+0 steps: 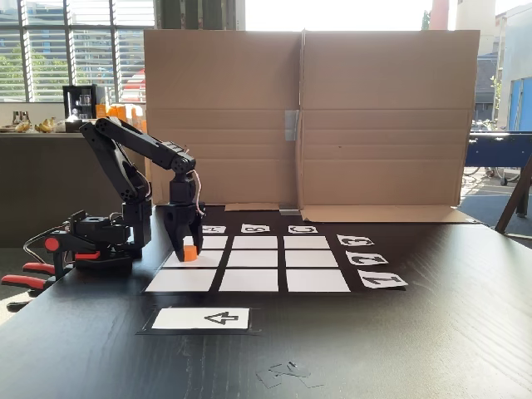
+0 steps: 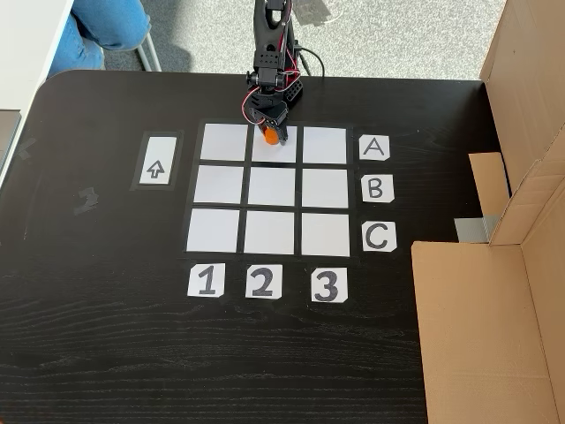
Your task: Pick up the round, orange token and place it in the grid on square A2.
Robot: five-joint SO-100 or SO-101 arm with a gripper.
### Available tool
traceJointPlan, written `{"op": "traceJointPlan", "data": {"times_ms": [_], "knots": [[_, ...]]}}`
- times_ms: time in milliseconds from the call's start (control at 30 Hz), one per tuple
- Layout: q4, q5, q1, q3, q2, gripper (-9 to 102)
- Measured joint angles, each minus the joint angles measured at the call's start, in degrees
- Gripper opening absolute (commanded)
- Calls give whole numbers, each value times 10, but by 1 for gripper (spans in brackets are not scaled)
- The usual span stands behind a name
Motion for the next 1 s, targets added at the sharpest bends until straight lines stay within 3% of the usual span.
{"op": "traceJointPlan", "data": {"times_ms": [533, 1000], "knots": [[-84, 25, 28, -18, 0, 23], [-113, 125, 226, -220, 18, 23]]}}
